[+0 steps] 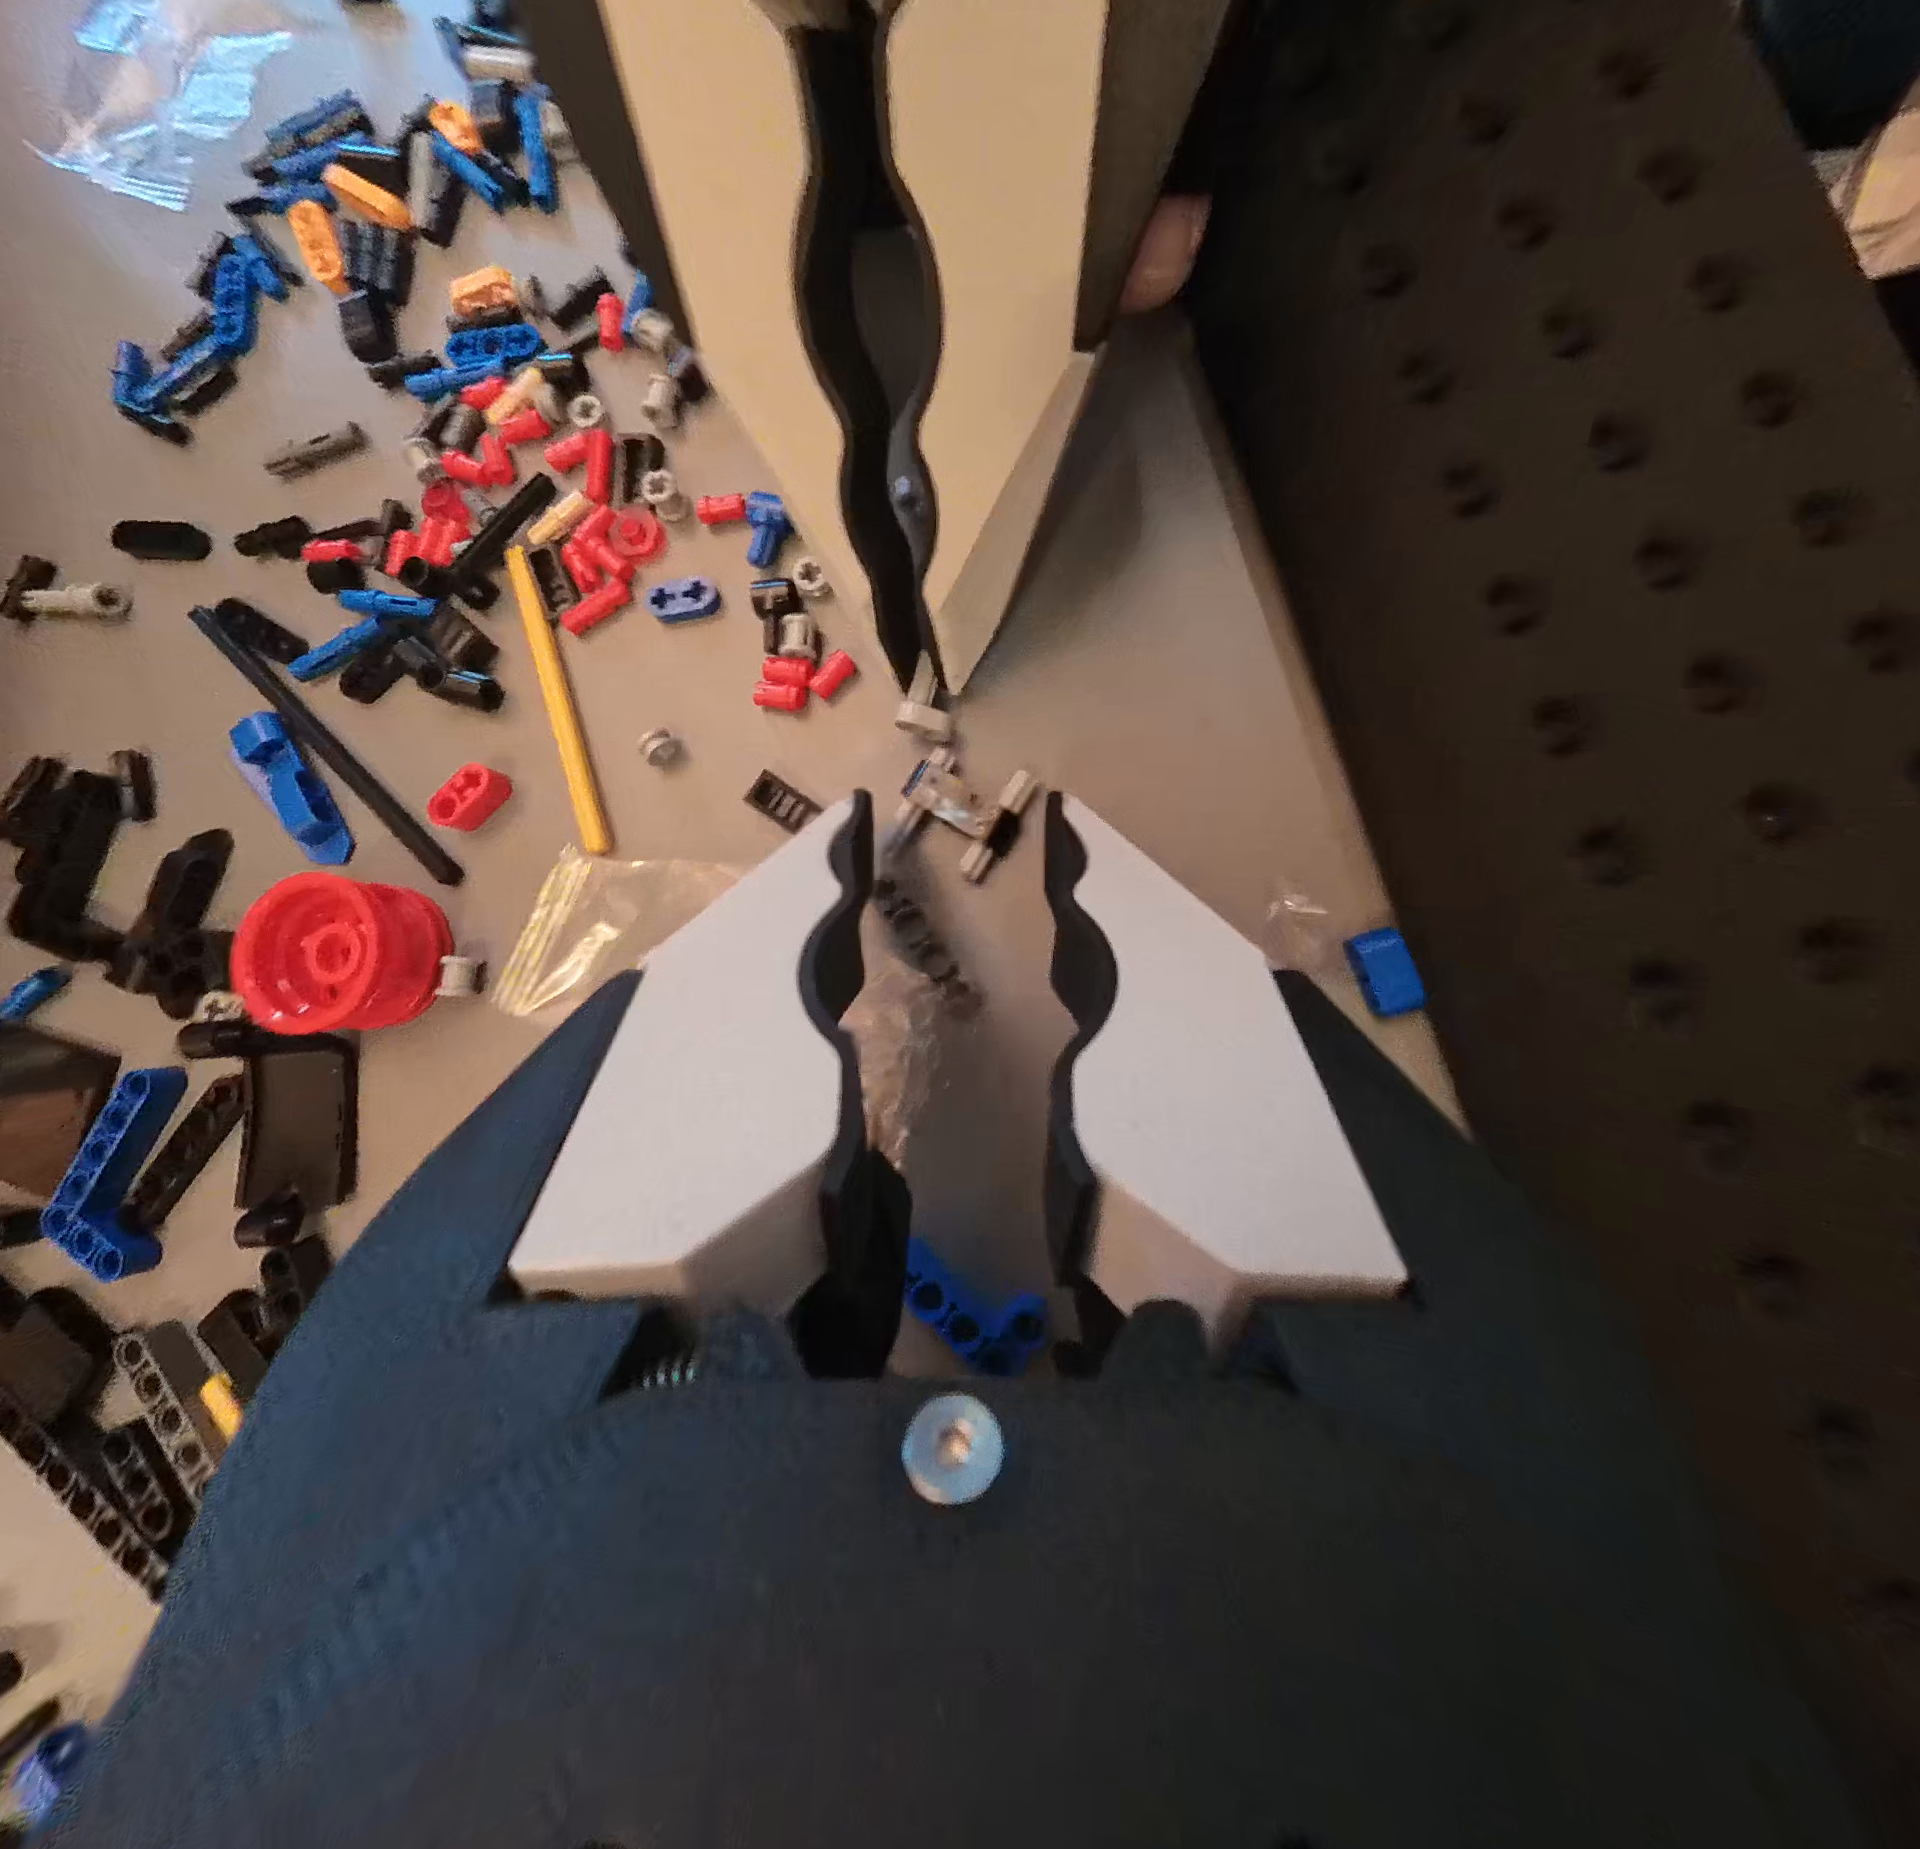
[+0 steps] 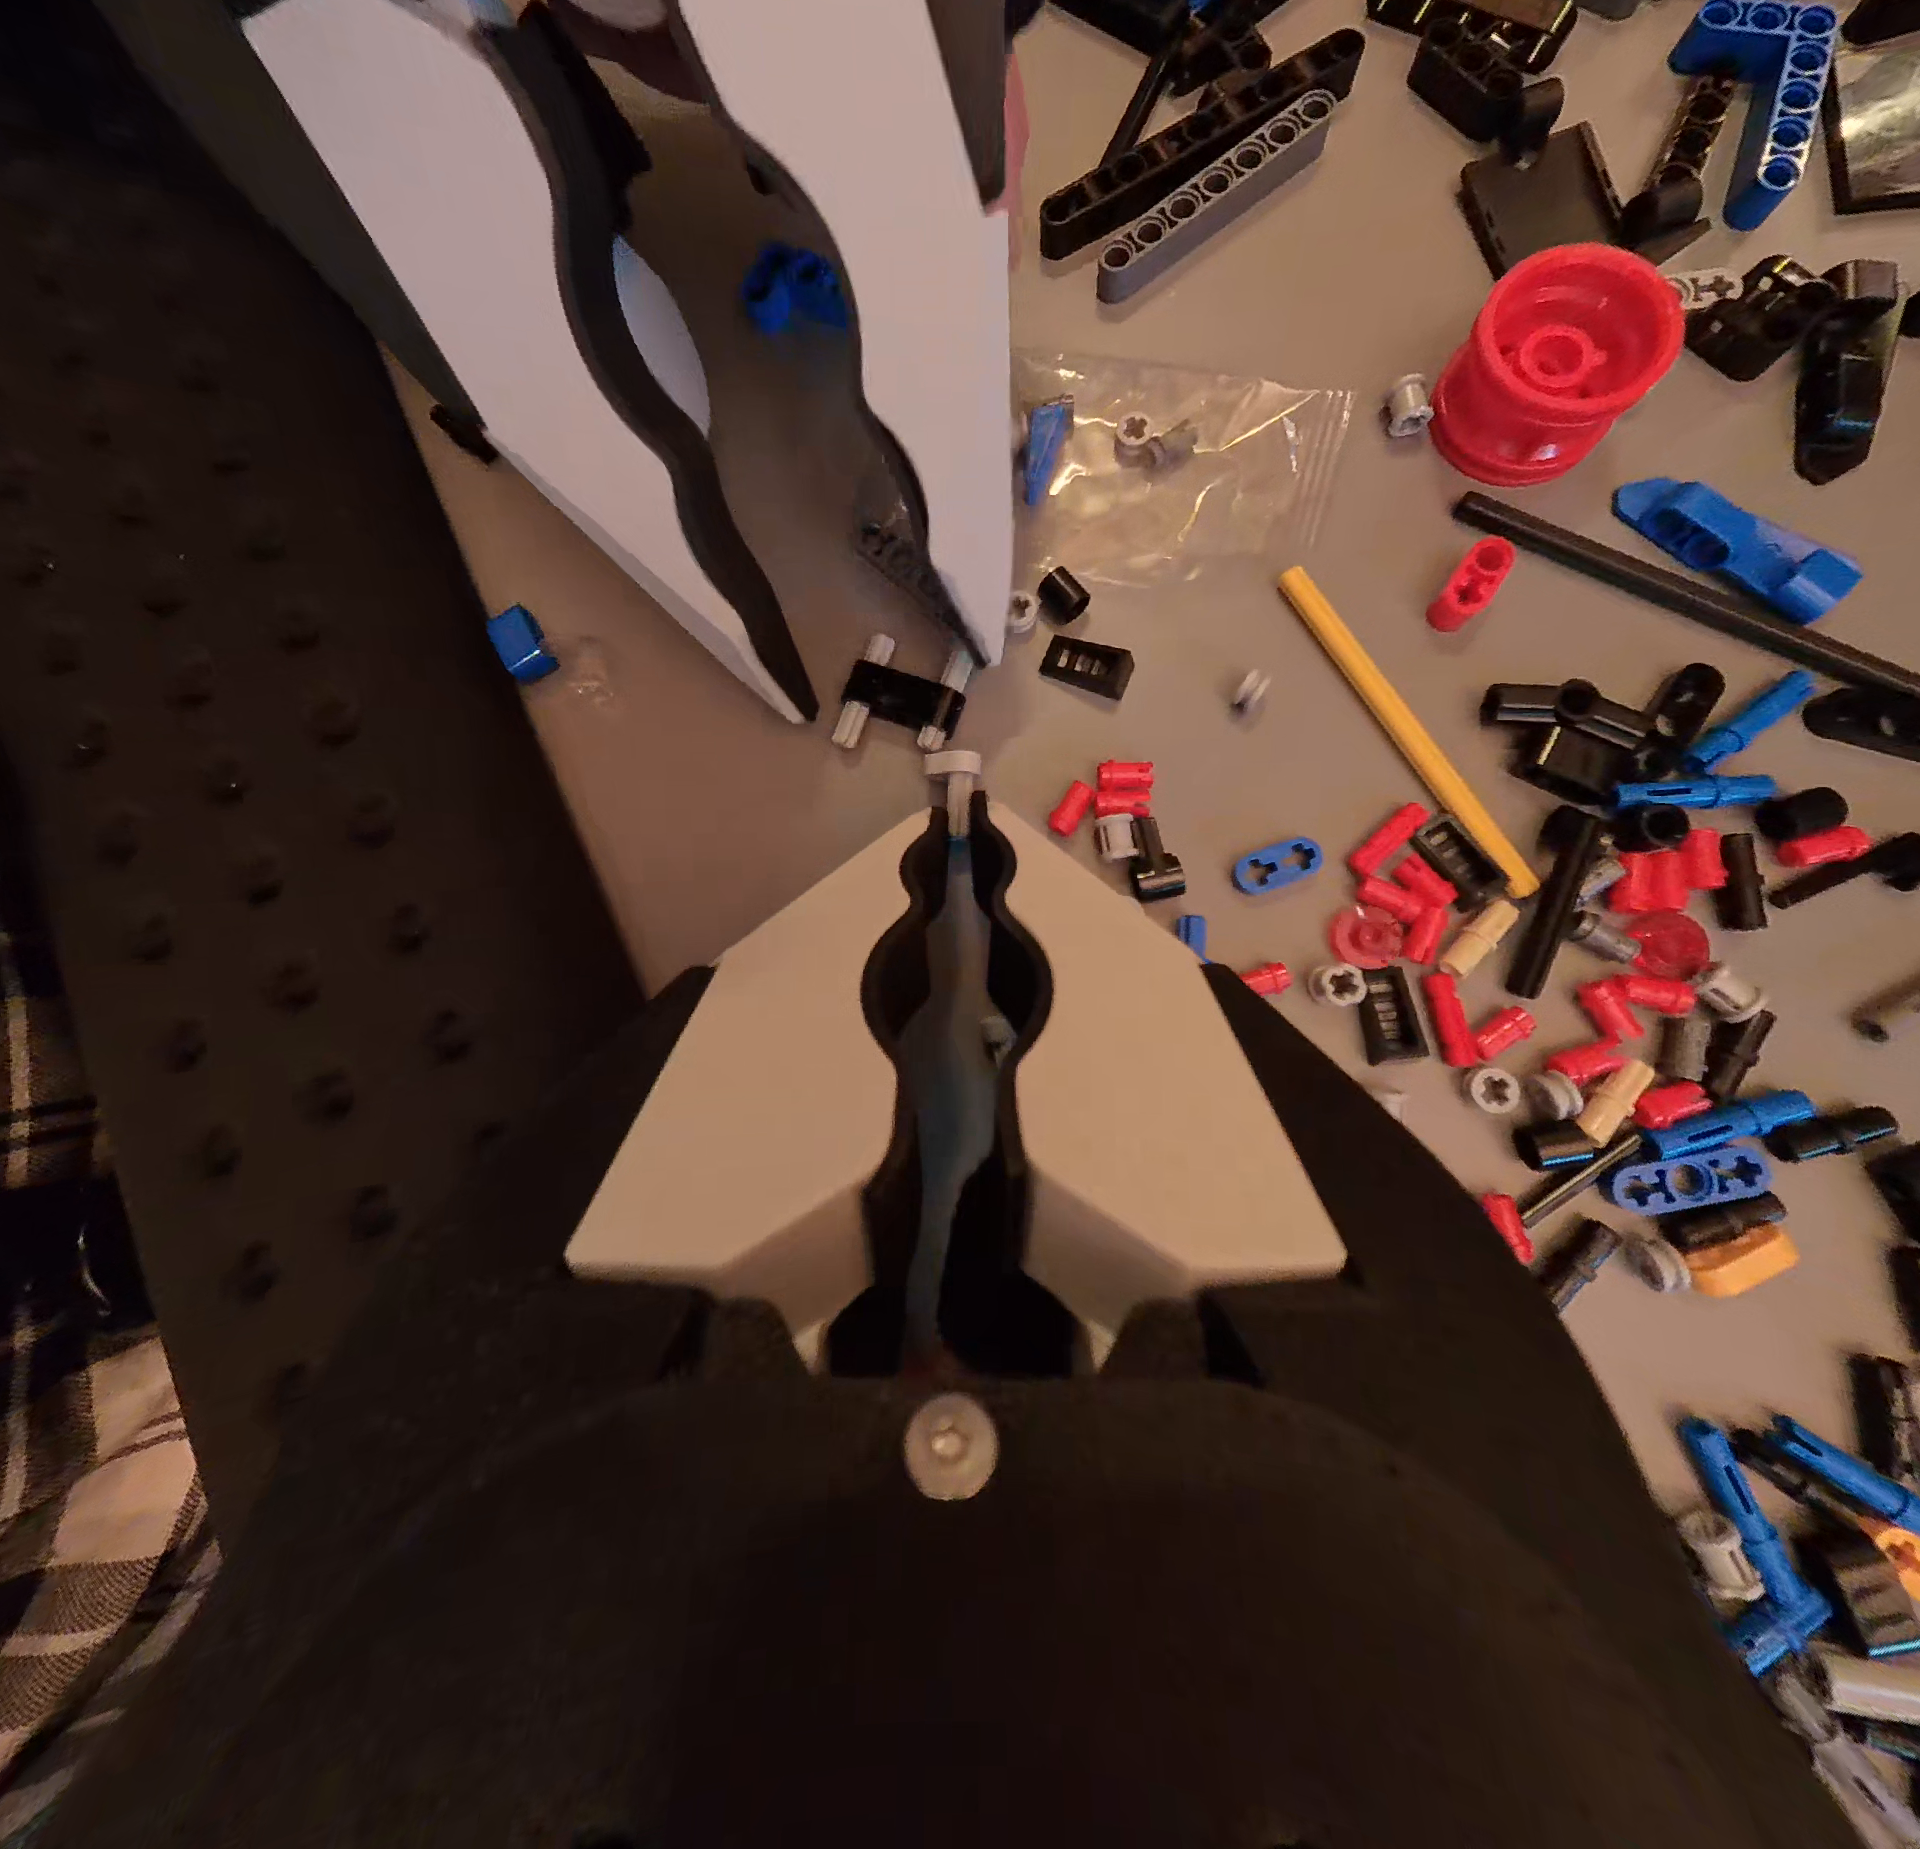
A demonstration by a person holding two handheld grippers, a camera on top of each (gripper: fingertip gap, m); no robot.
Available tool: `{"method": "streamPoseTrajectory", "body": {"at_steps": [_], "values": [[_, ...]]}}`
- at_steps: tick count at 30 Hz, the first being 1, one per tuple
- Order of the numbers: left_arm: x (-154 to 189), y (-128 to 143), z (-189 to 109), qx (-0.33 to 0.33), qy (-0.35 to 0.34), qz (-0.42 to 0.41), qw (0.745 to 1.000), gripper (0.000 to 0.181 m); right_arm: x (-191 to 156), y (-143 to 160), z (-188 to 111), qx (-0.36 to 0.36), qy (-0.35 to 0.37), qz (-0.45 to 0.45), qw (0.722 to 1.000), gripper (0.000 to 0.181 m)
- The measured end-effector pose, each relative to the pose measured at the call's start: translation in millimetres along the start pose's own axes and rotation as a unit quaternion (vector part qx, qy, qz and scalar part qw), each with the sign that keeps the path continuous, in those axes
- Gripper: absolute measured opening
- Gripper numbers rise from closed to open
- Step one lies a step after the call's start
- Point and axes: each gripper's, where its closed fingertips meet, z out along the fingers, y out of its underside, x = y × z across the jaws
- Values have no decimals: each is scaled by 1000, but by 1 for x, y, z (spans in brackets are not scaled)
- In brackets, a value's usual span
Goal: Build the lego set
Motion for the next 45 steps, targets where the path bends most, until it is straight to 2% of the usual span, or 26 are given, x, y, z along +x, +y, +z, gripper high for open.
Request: {"method": "streamPoseTrajectory", "body": {"at_steps": [6, 15, 20, 25, 34, 45], "values": [[3, 1, 4, -2, 10, -3, 1000, 21, 0, 0, 0, 3, -10, 5, 1000, 3], [4, -1, -1, 7, 4, 6, 1000, 32, -1, -1, 1, 14, -18, 4, 1000, 3], [7, 2, 3, 2, 7, 9, 1000, 23, -1, -1, 1, 17, -16, 2, 1000, 3], [7, 4, 1, -8, -18, -7, 1000, 21, -1, -1, 1, 18, -14, 1, 1000, 3], [15, 12, -8, -2, -32, -38, 999, 26, 1, 0, 0, 19, -10, 0, 1000, 3], [9, 20, -15, -4, -37, -34, 999, 30, 9, -3, -3, 39, 7, 8, 999, 3]]}}
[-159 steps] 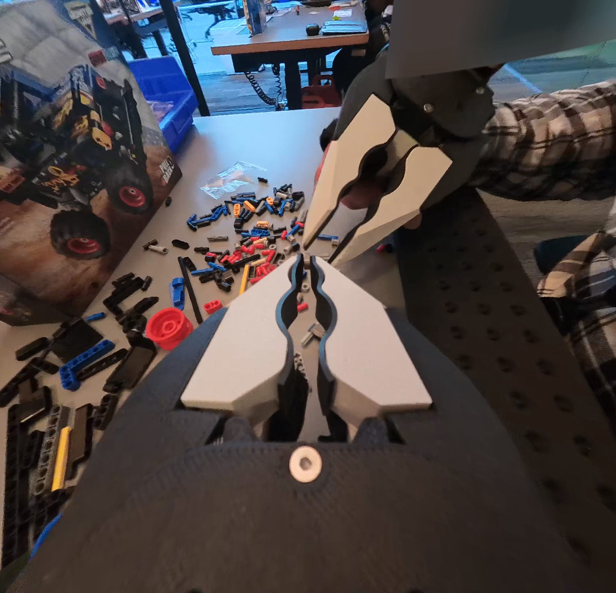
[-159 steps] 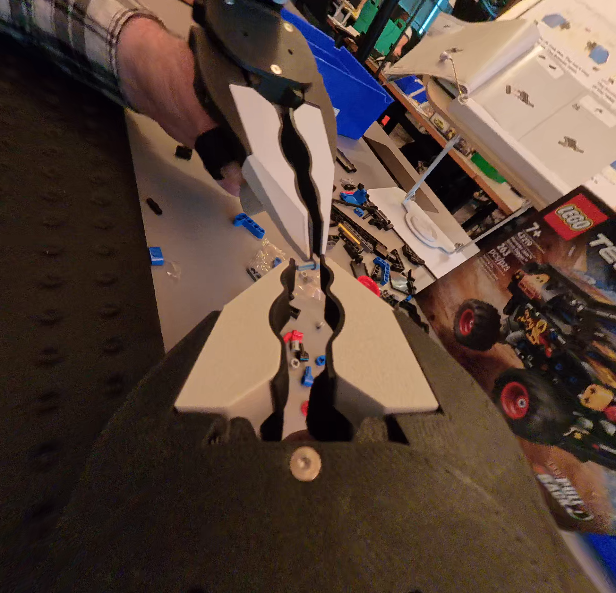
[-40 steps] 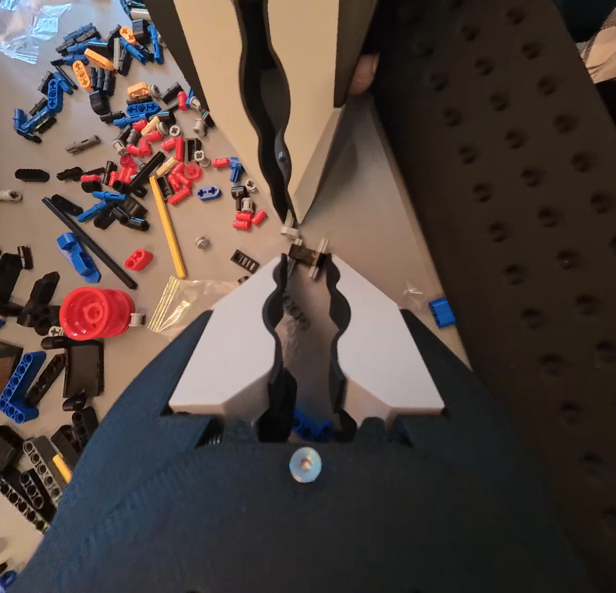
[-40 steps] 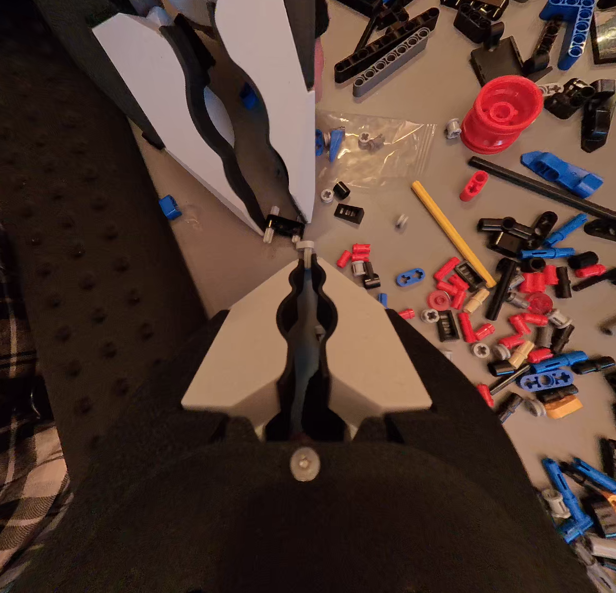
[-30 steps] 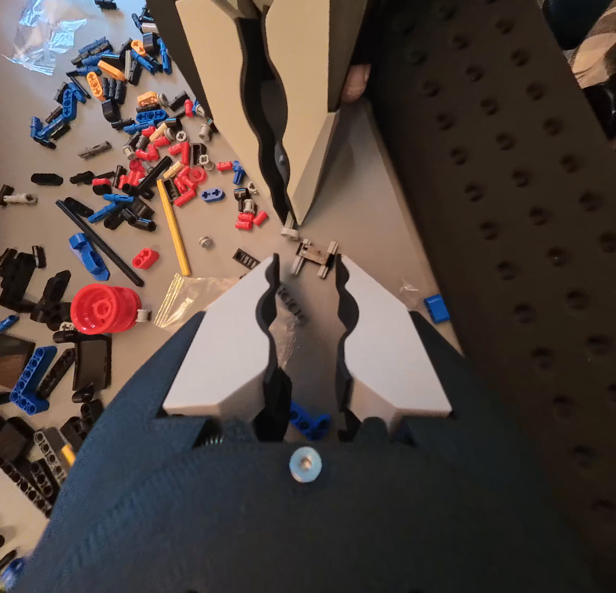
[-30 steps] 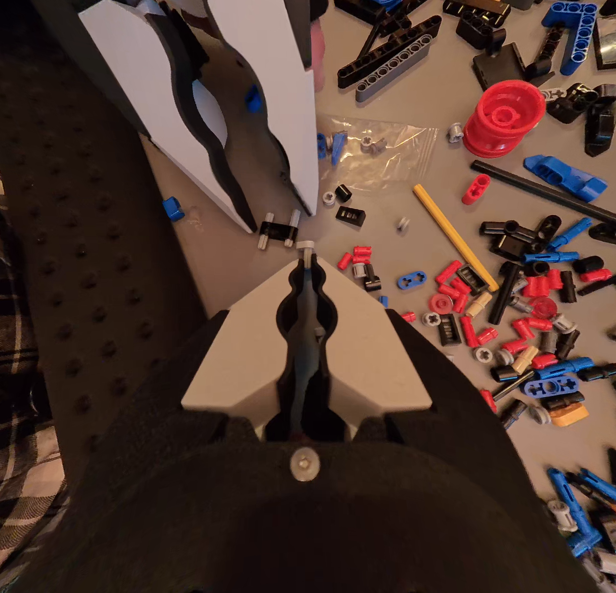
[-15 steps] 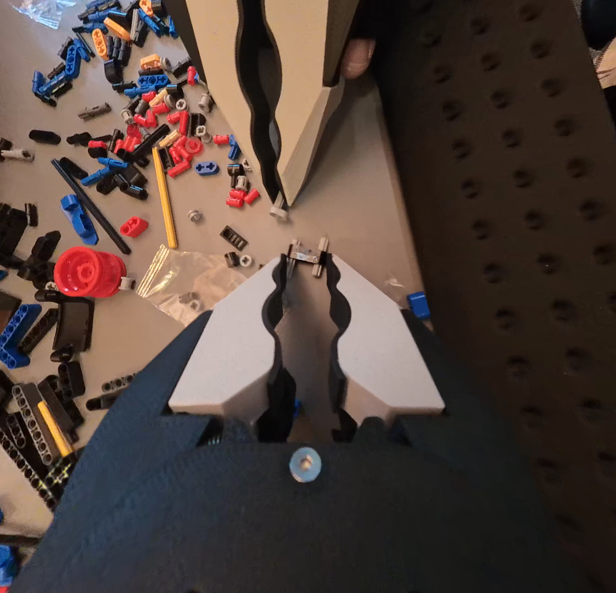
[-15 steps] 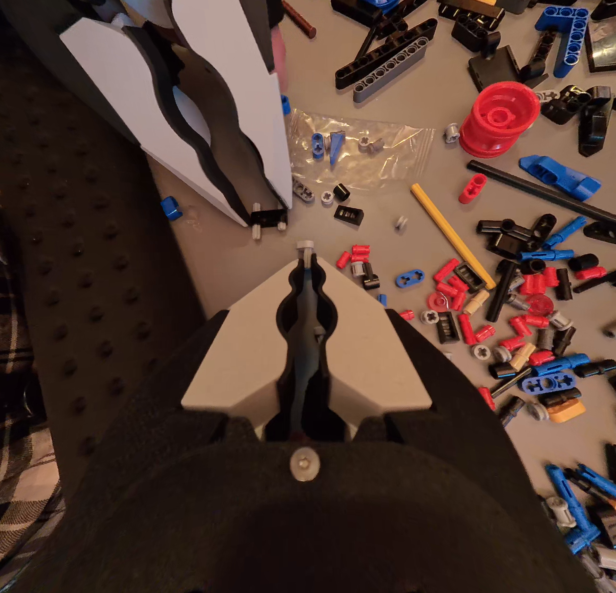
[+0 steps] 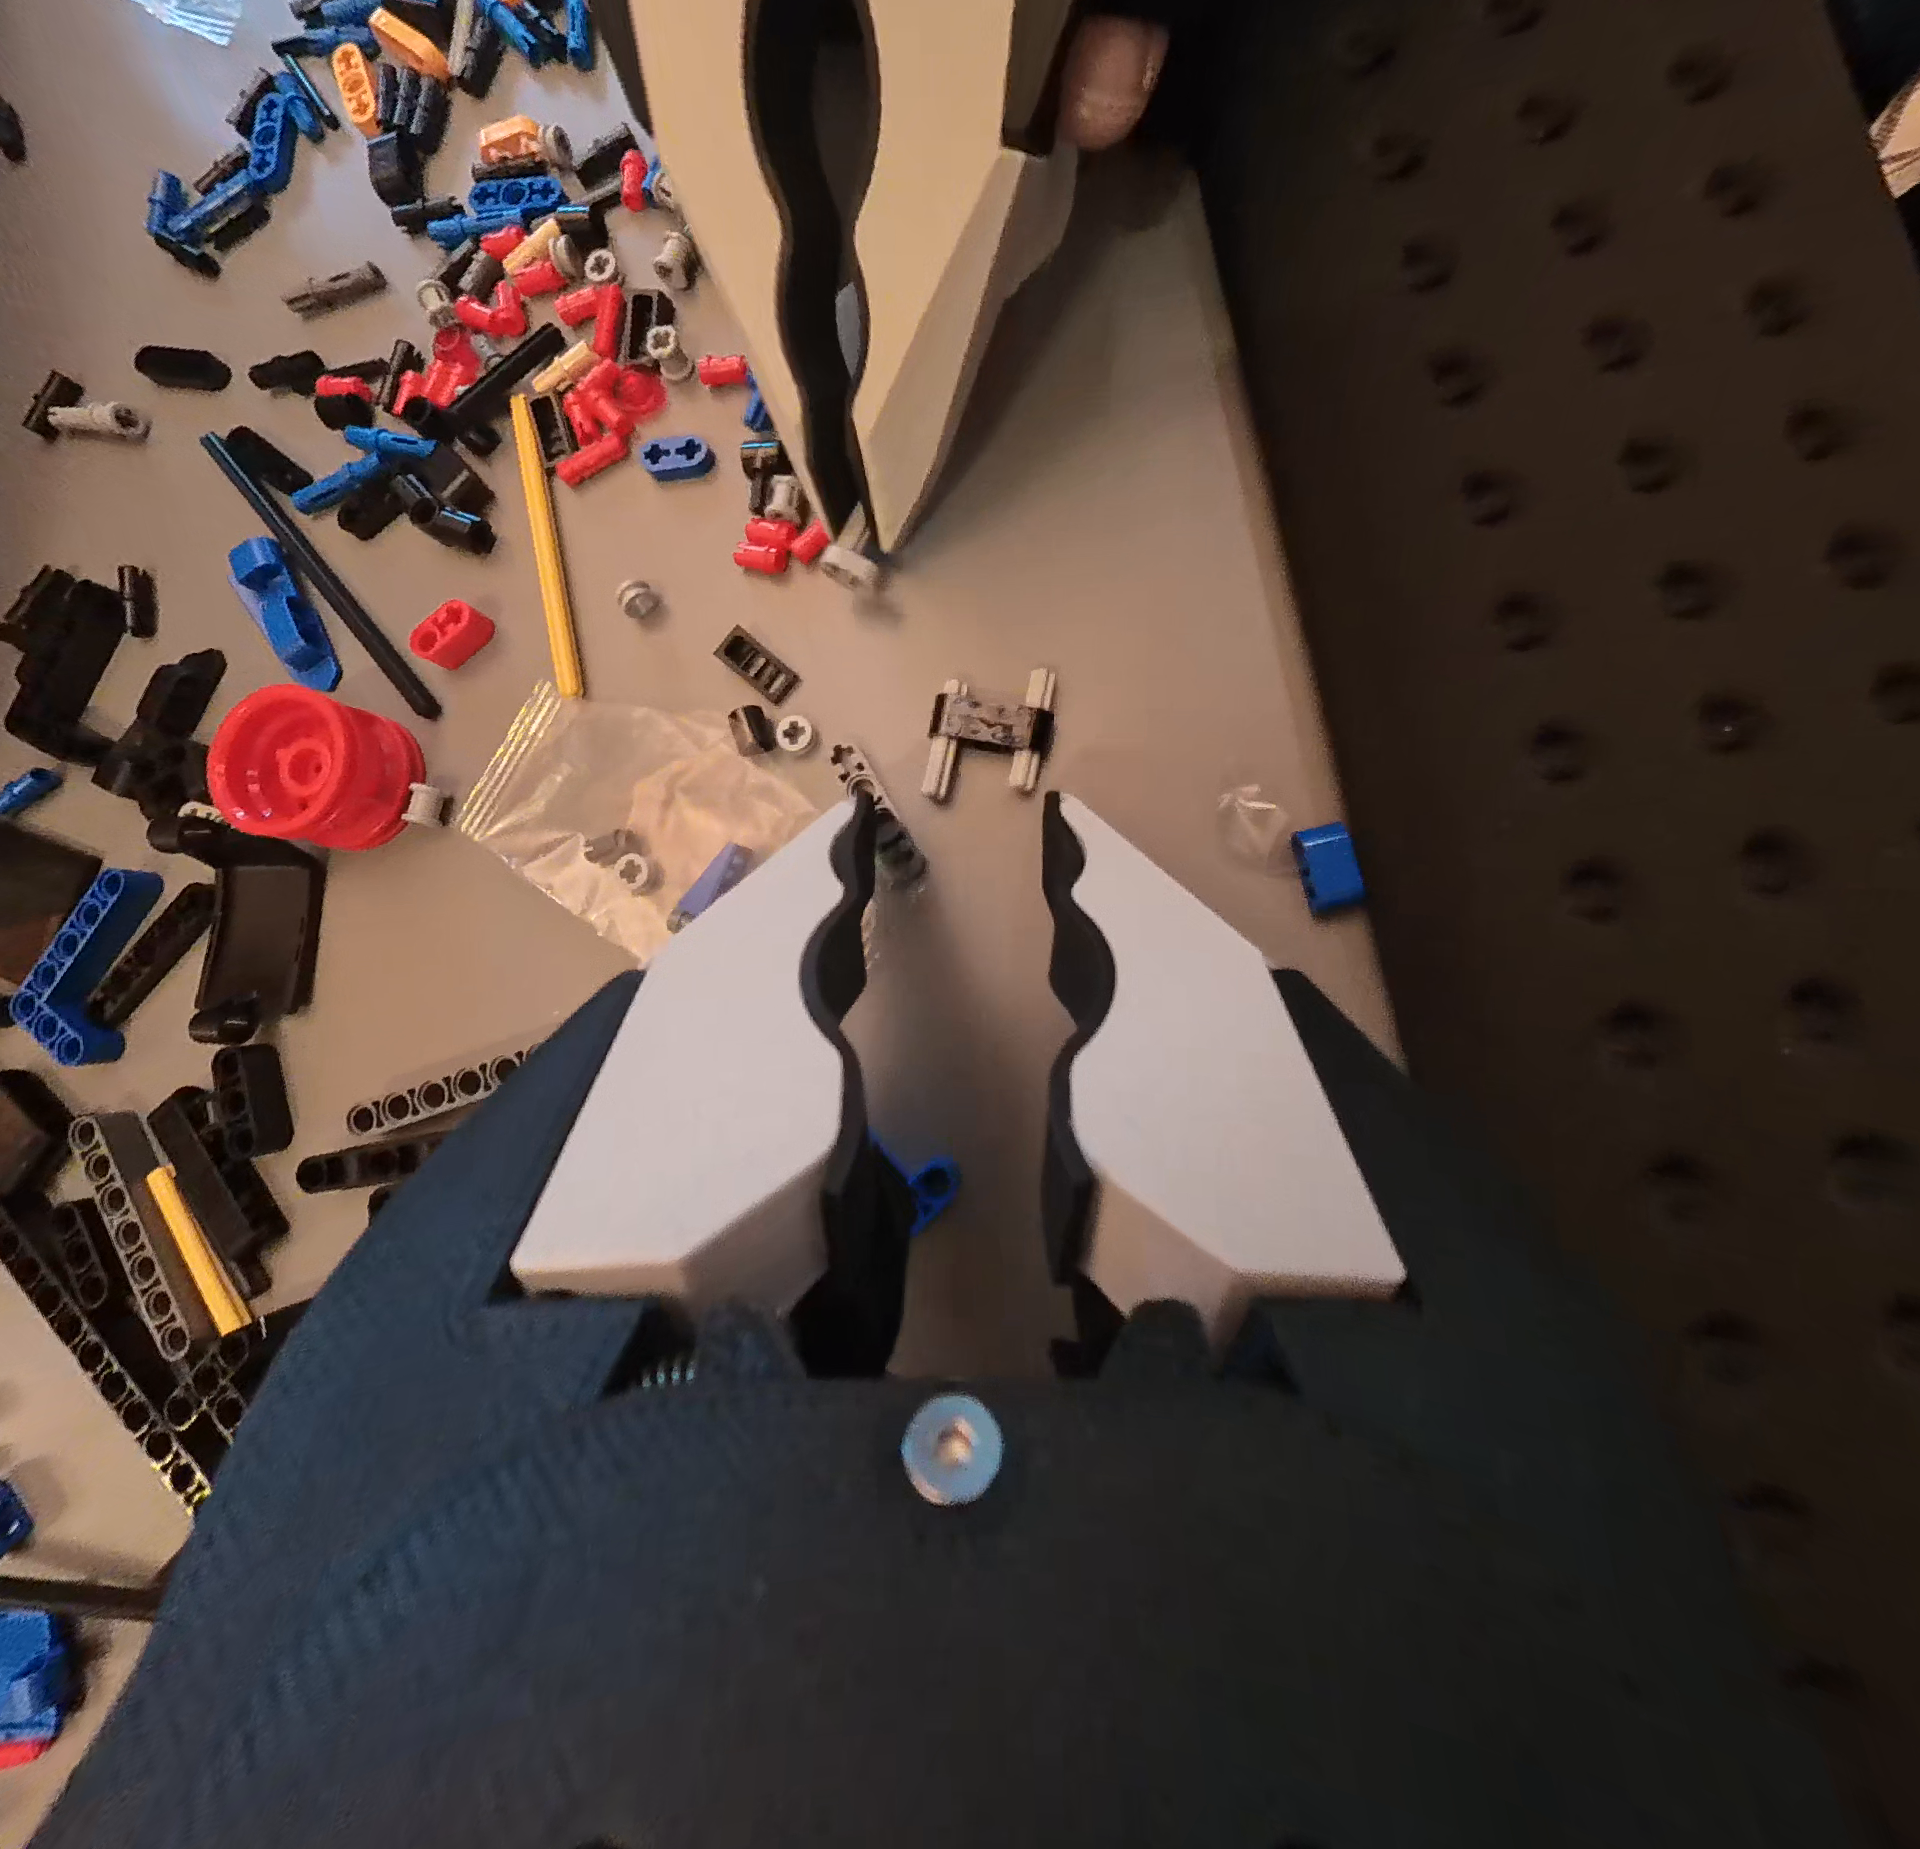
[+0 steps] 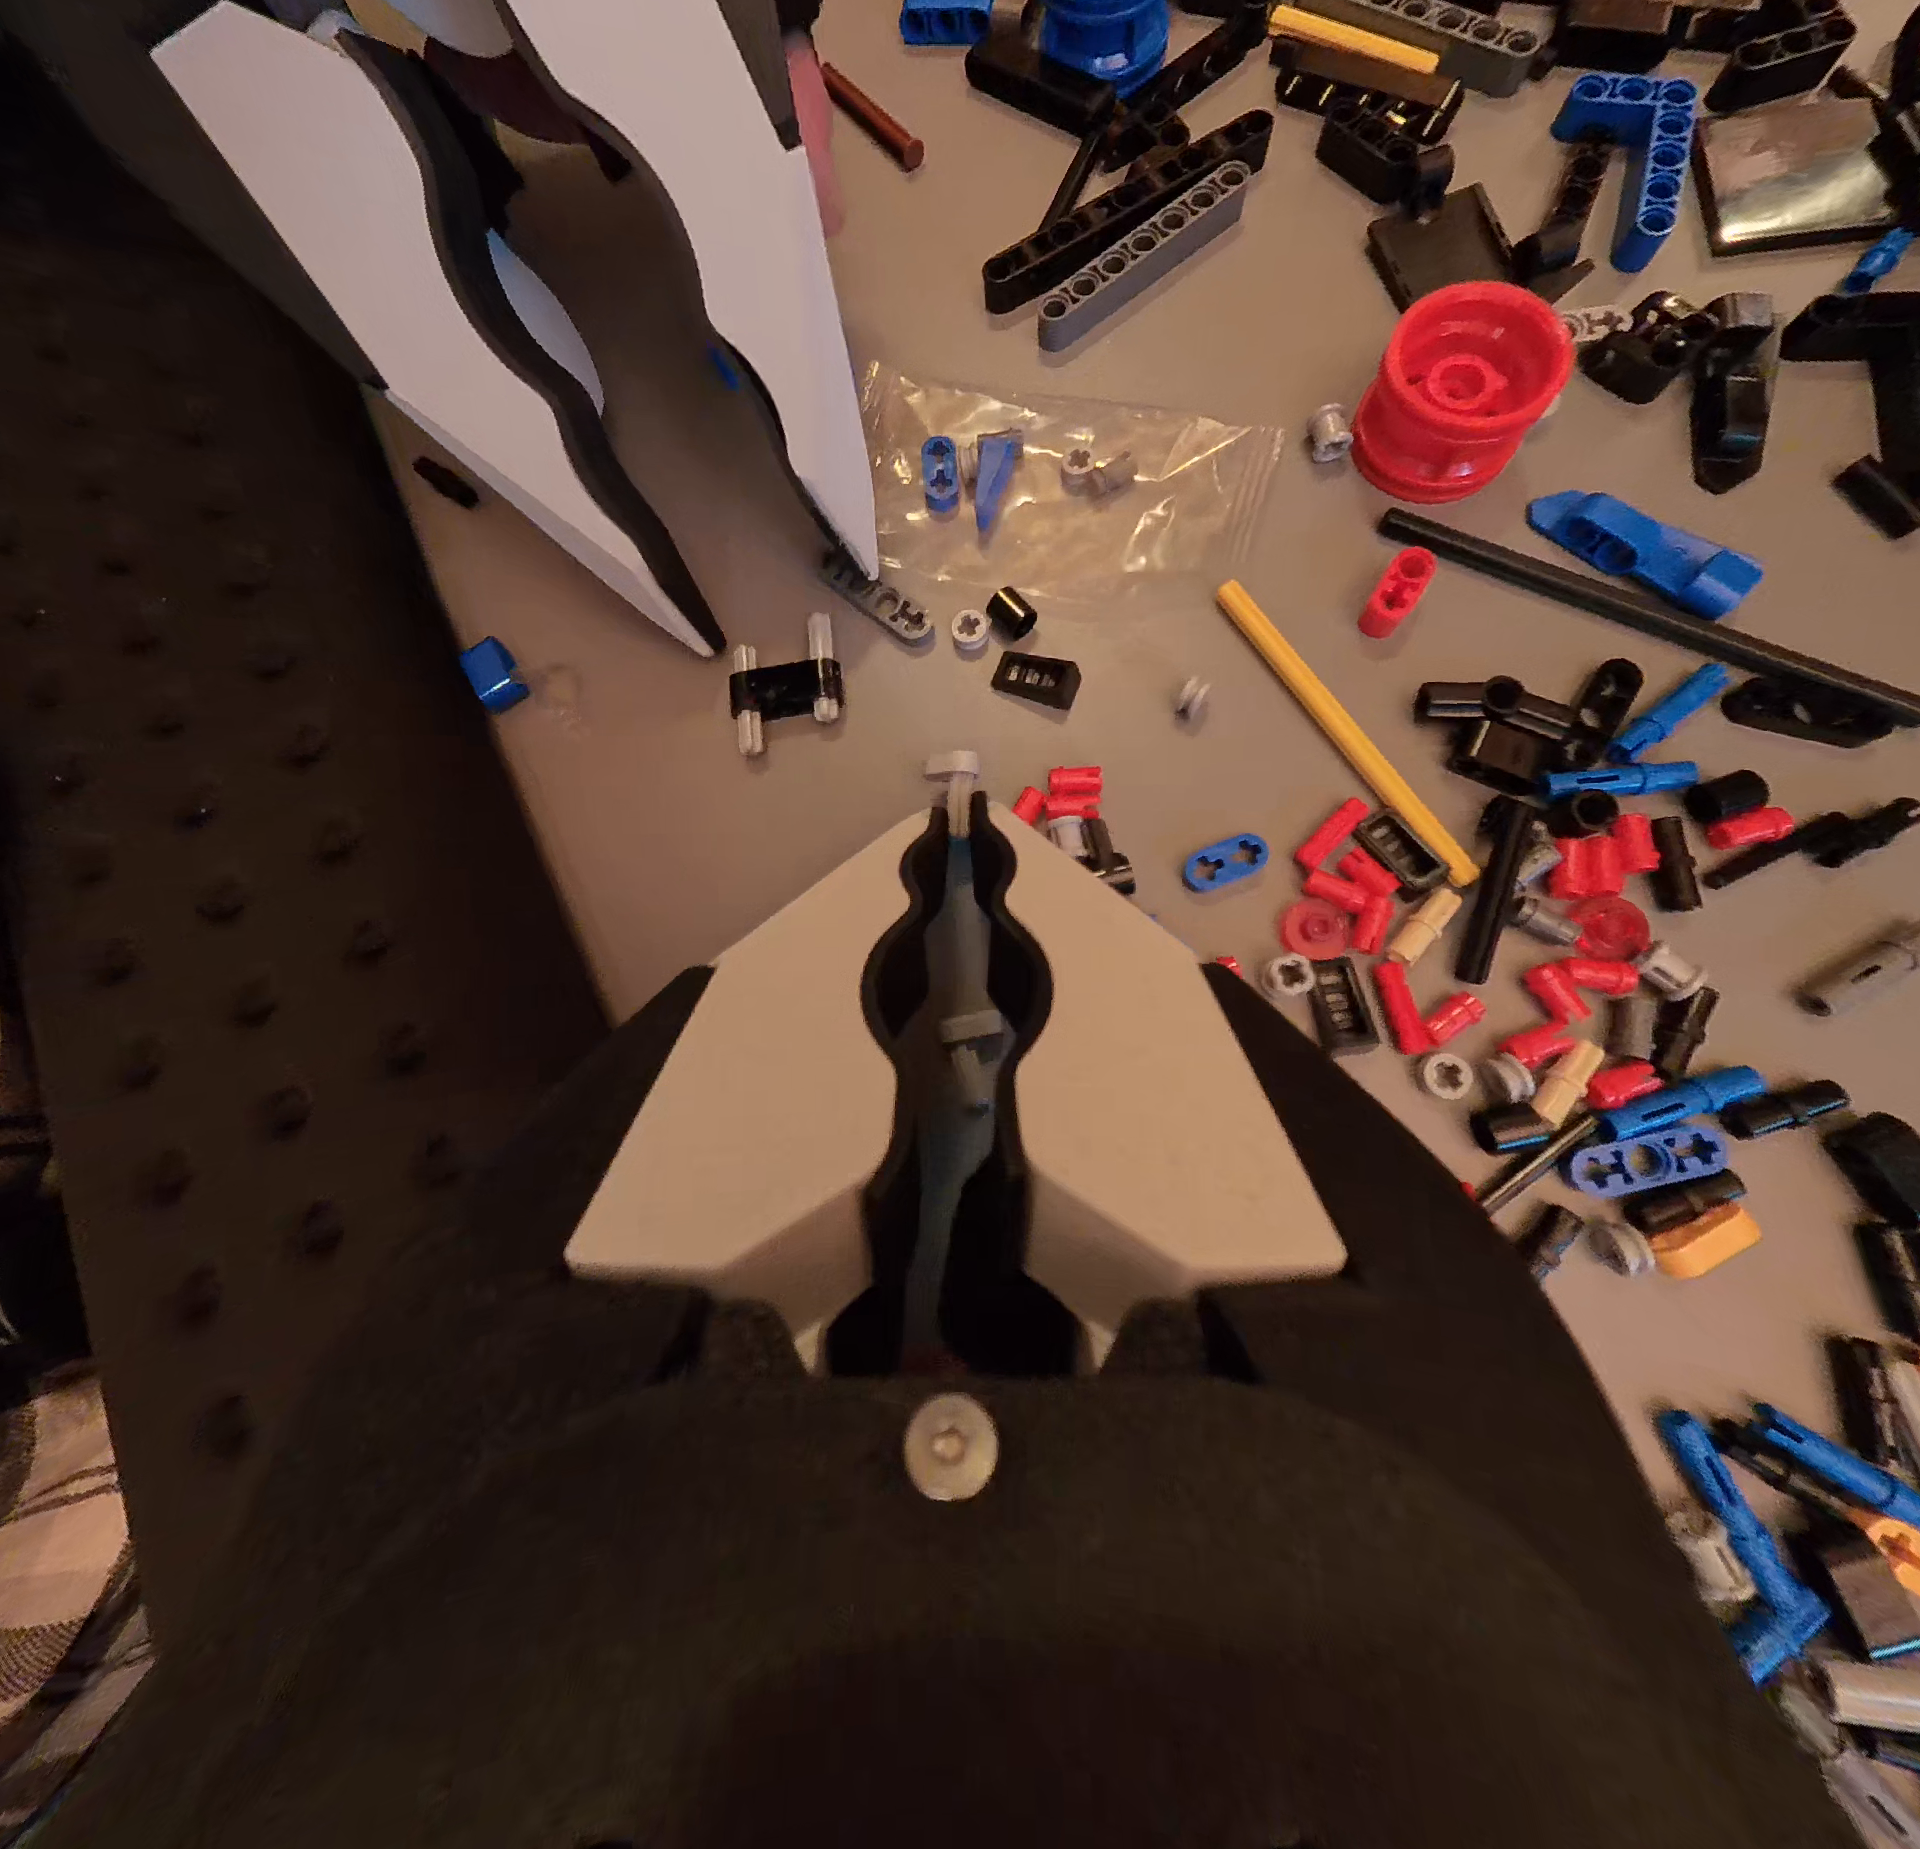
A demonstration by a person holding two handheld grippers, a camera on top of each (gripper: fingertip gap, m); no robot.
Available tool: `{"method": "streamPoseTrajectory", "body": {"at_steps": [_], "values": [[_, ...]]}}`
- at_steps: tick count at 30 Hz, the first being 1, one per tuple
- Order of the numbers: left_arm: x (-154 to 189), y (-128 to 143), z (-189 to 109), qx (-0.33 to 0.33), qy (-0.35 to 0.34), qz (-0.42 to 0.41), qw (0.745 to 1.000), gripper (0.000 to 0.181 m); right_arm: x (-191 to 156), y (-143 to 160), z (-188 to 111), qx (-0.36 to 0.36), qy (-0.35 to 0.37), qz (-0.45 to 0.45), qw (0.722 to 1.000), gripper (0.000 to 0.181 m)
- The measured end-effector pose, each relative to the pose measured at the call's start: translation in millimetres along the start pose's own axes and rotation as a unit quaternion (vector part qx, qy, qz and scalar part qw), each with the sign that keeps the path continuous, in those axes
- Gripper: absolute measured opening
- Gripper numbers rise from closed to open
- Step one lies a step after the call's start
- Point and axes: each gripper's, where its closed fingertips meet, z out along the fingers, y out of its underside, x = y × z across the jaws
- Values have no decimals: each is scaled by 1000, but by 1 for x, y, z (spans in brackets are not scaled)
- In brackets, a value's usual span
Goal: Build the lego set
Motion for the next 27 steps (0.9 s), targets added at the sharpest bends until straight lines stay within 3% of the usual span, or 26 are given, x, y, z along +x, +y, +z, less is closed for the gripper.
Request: {"method": "streamPoseTrajectory", "body": {"at_steps": [27], "values": [[-11, 3, -5, 15, -18, 11, 1000, 30, 6, -4, -3, 25, 6, 7, 1000, 3]]}}
